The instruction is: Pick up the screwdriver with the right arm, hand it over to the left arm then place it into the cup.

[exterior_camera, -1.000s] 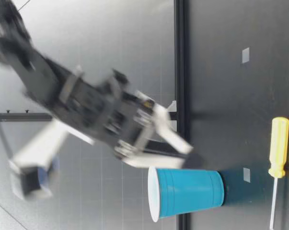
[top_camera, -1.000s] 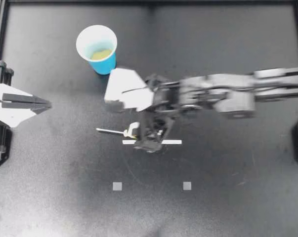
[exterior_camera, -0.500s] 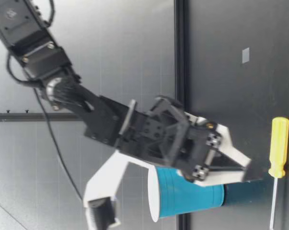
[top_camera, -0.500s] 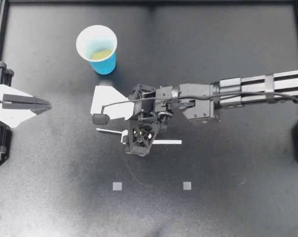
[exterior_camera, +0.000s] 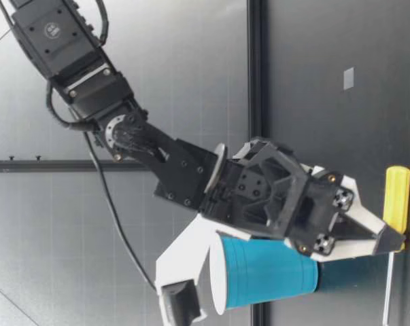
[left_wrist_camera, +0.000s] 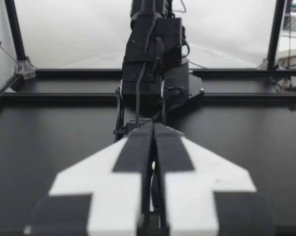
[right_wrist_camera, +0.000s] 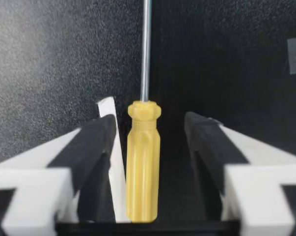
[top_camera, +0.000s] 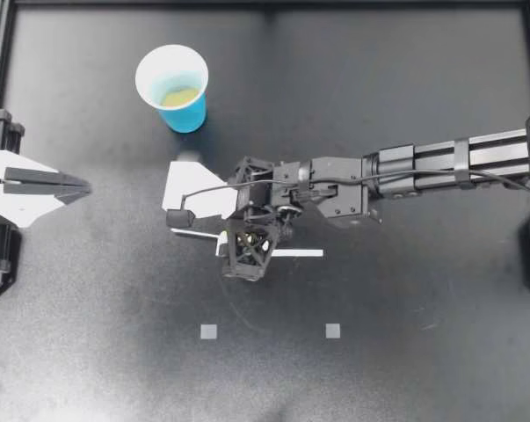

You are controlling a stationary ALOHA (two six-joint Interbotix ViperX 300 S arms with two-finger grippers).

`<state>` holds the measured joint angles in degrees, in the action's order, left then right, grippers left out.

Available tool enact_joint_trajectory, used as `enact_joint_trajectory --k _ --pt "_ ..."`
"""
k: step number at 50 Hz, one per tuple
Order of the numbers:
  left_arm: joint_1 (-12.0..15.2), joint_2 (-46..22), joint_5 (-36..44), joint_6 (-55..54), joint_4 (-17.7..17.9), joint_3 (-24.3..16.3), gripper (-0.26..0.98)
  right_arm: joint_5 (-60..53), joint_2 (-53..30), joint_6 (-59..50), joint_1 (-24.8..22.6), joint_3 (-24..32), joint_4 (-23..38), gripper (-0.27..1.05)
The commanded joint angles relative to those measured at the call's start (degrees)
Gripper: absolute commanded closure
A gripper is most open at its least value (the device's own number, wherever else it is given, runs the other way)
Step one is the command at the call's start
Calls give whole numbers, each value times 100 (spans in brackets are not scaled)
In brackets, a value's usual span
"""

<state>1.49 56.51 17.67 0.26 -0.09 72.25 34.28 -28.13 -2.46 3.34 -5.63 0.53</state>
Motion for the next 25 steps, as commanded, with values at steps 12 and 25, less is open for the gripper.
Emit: enact_joint_trajectory --k 12,25 --pt "0 -26 26 0 0 -105 62 -70 105 -9 44 -79 9 26" --pt "9 -26 26 -18 0 -123 62 -220 44 -26 44 -79 0 27"
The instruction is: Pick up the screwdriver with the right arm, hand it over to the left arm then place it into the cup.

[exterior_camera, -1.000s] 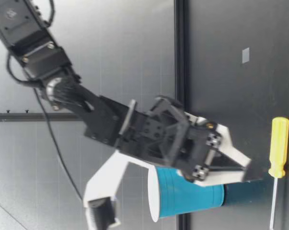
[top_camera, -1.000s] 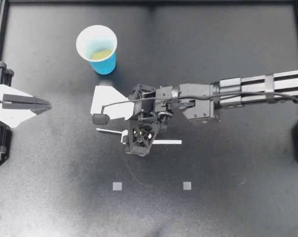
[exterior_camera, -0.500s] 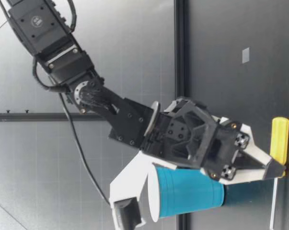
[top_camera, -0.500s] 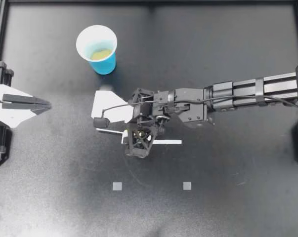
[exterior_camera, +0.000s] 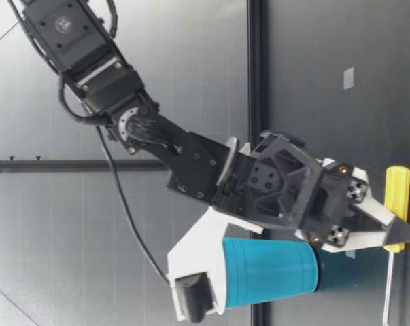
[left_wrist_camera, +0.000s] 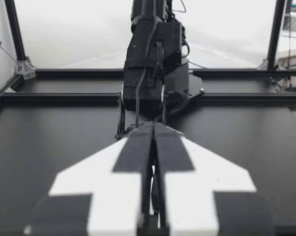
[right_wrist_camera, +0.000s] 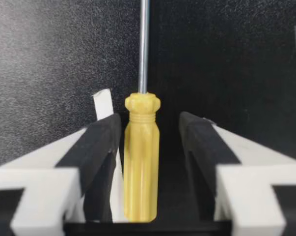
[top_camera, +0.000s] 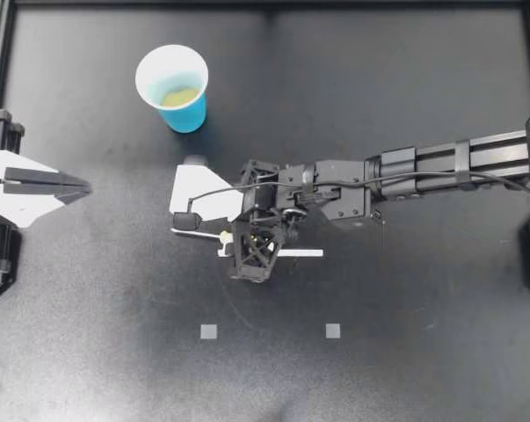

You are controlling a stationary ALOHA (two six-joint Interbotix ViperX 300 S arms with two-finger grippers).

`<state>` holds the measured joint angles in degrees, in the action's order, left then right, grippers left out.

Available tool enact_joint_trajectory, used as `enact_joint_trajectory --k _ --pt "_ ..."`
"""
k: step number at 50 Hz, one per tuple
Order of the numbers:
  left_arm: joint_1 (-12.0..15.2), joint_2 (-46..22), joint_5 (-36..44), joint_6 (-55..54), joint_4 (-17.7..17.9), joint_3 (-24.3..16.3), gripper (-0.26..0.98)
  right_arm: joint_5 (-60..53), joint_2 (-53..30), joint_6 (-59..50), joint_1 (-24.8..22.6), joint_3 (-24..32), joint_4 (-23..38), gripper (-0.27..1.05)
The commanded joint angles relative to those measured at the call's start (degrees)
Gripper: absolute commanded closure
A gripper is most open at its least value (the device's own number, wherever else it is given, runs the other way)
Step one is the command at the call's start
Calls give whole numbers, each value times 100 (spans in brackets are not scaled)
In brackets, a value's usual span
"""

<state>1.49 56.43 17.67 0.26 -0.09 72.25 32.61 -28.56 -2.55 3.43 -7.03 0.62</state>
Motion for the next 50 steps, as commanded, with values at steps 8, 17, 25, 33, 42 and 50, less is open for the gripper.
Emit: enact_joint_trajectory --k 8,17,25,33,42,50 --pt "0 -18 35 -18 0 -132 62 -62 44 -18 26 62 -18 28" --pt "9 -18 35 -9 0 -123 62 -26 62 0 26 53 -18 48" --pt "9 -26 123 -79 0 -79 59 -53 132 0 18 26 -18 79" --pt "9 -62 132 -88 9 -70 40 -229 343 -18 -26 -79 -18 86" --pt "9 -220 149 -114 18 -53 9 -1424 949 -114 -70 -853 -35 86" --pt "9 -466 527 -132 44 35 7 -3428 1608 -387 -79 -1863 -44 86"
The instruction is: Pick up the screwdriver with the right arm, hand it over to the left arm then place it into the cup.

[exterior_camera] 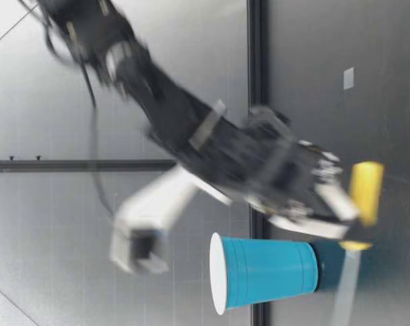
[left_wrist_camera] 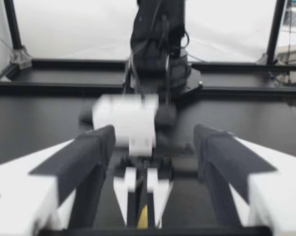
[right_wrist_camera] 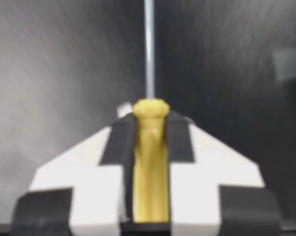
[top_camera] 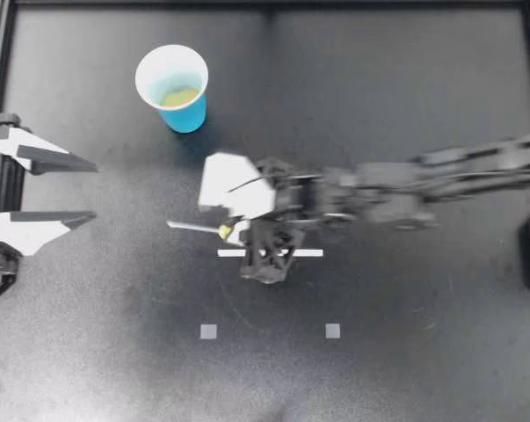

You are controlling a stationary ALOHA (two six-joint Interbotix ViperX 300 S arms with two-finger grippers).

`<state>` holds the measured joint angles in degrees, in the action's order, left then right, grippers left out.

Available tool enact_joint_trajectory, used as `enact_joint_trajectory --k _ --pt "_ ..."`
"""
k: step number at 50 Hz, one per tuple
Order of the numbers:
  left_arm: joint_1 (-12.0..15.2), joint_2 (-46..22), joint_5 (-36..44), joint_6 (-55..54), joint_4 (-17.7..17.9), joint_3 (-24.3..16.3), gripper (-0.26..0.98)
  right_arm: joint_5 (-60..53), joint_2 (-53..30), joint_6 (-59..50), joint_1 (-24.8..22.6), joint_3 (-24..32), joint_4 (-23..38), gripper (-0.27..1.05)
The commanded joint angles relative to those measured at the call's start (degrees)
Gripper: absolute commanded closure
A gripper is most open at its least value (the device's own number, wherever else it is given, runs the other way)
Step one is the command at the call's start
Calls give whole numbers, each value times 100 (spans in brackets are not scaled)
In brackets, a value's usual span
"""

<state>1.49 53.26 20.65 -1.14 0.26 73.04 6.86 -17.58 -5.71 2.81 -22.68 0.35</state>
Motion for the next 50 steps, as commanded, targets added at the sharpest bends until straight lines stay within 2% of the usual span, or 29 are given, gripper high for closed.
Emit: enact_joint_trajectory --k 1,10,19,28,50 --pt "9 -193 360 9 26 -18 7 -1116 580 -123 -9 -422 -18 86" --pt "9 -431 1222 9 105 149 7 -2962 1020 -396 -53 -1248 -18 86" --pt "9 -712 1828 9 281 211 7 -4210 1169 -387 -185 -1477 -9 86" --pt "9 -984 2188 -9 431 185 7 -5071 1169 -352 -246 -1380 0 86" --pt "9 -2057 2813 -158 404 -211 8 -5115 747 -97 -220 -712 -18 86"
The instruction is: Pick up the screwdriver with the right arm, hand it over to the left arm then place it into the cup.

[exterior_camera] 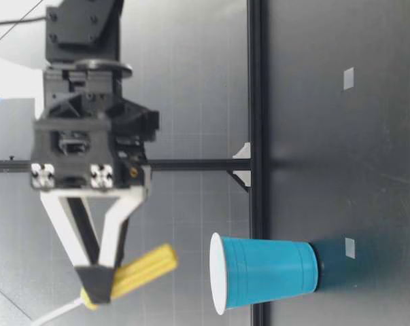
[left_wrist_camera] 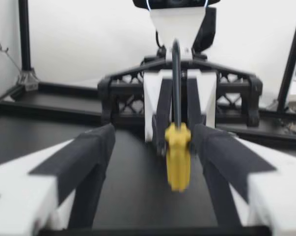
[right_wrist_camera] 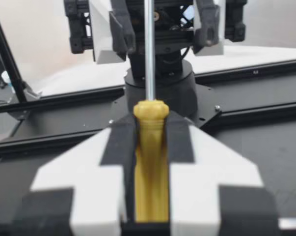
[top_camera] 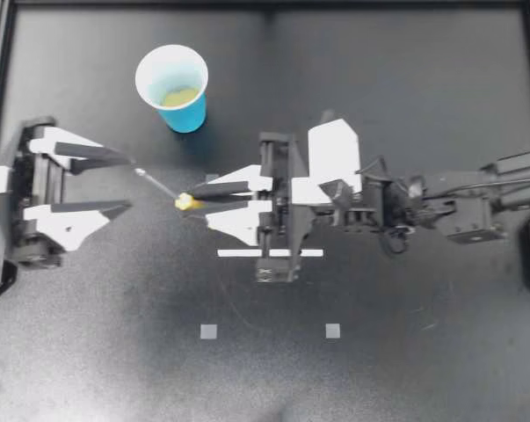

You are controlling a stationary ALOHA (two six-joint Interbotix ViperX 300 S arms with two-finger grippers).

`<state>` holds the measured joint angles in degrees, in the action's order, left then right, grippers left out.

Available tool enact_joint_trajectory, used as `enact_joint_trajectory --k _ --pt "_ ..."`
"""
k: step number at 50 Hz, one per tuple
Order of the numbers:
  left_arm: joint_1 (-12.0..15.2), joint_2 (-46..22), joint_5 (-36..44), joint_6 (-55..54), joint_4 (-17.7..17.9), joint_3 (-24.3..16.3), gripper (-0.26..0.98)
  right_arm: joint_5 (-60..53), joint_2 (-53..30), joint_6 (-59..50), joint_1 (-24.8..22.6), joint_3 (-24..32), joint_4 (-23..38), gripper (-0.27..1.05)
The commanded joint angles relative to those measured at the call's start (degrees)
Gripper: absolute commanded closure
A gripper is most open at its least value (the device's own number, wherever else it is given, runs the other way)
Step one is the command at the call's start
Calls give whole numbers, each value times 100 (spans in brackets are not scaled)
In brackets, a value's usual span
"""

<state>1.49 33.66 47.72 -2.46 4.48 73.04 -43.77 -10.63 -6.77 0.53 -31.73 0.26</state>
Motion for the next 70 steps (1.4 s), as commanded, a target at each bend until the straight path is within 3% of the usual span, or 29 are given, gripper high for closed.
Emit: enact_joint_trajectory --k 1,13,23,29,42,52,60,70 --pt "9 -141 114 -35 -35 -229 8 -53 44 9 18 211 -9 86" --pt "9 -571 325 -475 -396 -483 8 -53 18 18 79 220 -9 86" --pt "9 -765 729 -589 -439 -501 12 0 9 26 79 229 -9 86" --pt "0 -791 756 -615 -431 -527 23 0 18 26 79 220 -9 86" --pt "9 -861 765 -633 -431 -545 70 18 26 9 114 220 -9 86" --pt "0 -861 756 -633 -431 -545 73 185 70 9 141 220 -18 84" --pt "9 -861 747 -633 -439 -554 73 316 79 0 149 229 -18 64" --pt "9 -861 747 -624 -431 -554 73 396 132 -9 158 211 -176 13"
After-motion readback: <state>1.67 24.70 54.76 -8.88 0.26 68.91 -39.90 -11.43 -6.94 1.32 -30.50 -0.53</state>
